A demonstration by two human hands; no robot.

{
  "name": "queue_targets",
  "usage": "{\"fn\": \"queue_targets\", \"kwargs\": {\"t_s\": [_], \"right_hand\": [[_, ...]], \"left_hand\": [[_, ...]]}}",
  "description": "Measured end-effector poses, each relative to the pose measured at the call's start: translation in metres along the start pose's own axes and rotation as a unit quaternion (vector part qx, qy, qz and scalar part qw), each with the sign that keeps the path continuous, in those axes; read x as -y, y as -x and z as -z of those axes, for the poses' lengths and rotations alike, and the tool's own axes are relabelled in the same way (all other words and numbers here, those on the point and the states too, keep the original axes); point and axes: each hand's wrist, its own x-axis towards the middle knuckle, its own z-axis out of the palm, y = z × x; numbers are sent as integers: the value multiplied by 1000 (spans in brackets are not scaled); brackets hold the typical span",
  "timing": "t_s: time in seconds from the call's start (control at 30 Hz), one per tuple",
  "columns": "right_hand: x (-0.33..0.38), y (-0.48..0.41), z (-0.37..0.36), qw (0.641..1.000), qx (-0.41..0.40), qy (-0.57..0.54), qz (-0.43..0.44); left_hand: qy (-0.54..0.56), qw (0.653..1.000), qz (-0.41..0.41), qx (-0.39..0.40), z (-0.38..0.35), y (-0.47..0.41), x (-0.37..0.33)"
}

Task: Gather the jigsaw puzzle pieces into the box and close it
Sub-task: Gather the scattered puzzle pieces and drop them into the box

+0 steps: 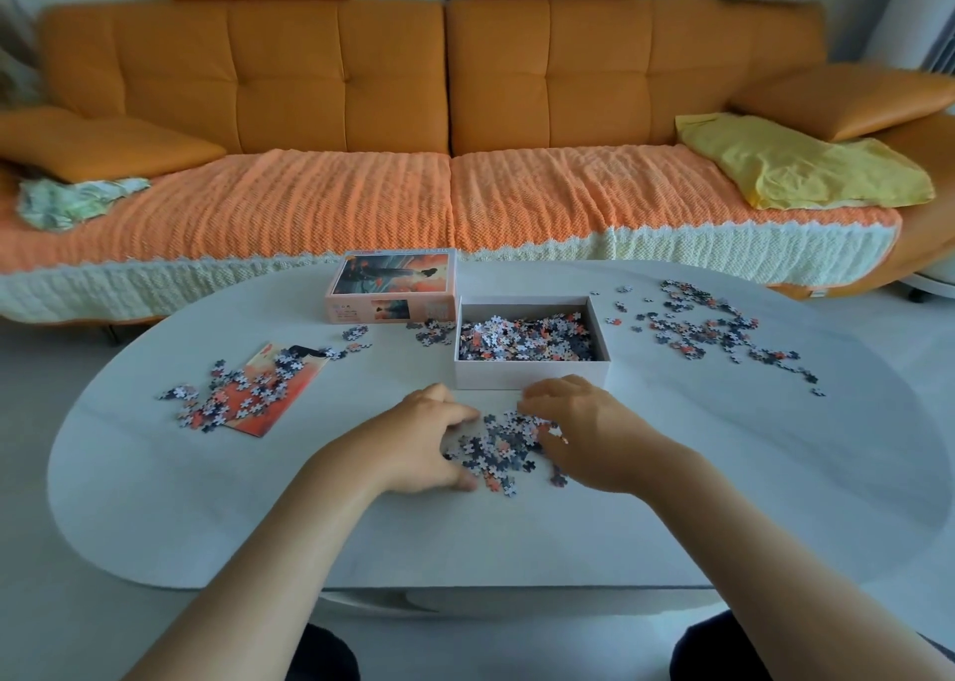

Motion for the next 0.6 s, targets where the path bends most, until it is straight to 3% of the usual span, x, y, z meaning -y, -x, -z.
{"fn": "queue_targets", "kwargs": {"t_s": [0.13, 0.33, 0.5, 0.6], "right_hand": [[11, -3, -3, 999, 0, -35, 25], [3, 1, 19, 999, -5, -49, -18], [-9, 11, 39, 985, 132, -20, -106], [-9, 8, 31, 984, 128, -50, -112]], "left_hand": [[30, 999, -15, -40, -3, -5, -12], [50, 998, -9, -42, 5, -5, -9], [11, 1000, 19, 2, 11, 2, 3], [29, 999, 14, -37, 5, -5, 2]]}}
